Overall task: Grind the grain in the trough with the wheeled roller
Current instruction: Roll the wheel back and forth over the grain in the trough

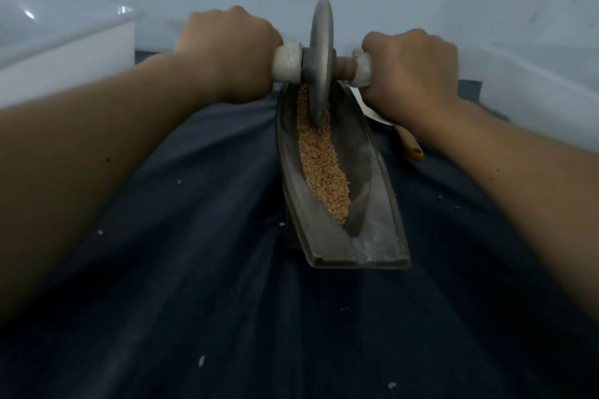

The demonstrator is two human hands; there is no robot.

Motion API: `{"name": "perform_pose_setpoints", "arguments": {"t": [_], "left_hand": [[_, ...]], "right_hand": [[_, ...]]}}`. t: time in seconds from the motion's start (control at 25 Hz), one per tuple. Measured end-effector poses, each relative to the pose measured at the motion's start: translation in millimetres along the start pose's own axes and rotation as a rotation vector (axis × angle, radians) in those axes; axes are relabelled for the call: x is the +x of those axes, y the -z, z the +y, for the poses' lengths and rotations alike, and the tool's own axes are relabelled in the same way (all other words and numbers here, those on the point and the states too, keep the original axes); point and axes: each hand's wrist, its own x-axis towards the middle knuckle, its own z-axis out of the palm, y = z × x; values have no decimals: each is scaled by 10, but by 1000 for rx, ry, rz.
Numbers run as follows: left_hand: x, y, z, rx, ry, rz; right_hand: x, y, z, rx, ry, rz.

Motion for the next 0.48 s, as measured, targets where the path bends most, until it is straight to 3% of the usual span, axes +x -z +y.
{"name": "perform_pose_setpoints", "arguments": {"t": [0.48], "left_hand": [[-510, 359, 252, 3, 40, -21]], "right_hand": [[-412, 381, -137, 17, -24, 1]]}}
